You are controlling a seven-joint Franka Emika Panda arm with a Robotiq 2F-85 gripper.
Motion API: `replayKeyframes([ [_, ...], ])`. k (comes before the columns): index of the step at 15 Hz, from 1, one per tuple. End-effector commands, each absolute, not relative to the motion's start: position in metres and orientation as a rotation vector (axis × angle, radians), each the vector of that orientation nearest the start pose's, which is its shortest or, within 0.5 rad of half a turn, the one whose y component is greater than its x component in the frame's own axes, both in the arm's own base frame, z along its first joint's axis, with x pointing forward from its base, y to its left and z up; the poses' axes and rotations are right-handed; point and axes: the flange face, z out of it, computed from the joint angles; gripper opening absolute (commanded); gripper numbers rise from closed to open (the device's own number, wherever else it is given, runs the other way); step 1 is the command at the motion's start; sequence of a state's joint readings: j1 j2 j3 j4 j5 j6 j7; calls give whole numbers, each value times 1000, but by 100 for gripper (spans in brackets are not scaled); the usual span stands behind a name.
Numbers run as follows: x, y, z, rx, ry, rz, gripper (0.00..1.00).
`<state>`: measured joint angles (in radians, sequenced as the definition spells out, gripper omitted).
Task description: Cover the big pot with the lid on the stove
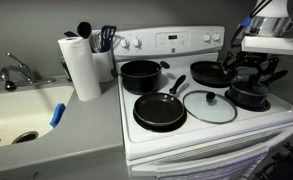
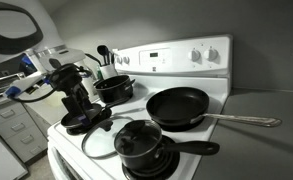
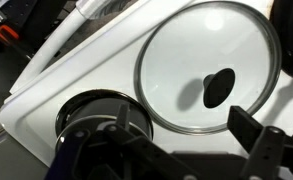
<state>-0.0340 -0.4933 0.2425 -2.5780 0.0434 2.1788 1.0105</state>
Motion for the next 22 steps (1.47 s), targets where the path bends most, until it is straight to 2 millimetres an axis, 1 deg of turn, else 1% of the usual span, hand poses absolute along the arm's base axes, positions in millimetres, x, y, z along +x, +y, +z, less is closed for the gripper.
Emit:
replayKeyframes([
  [1, 404, 73, 407, -2844, 1295, -160, 100],
  [3, 414, 74, 400, -2843, 1280, -154, 100],
  [8, 436, 90, 371, -2882, 1205, -97, 100],
  [11, 447, 95, 356, -2891, 1199, -47, 100],
  [13, 452, 96, 348, -2896, 1258, -29, 100],
  [16, 457, 94, 340, -2843, 1450, -39, 100],
  [17, 459, 95, 338, -2826, 1504, -13, 100],
  [18, 450, 95, 343, -2846, 1424, -35, 100],
  [21, 452, 96, 342, -2821, 1485, -51, 100],
  [22, 452, 96, 342, -2790, 1532, -64, 100],
])
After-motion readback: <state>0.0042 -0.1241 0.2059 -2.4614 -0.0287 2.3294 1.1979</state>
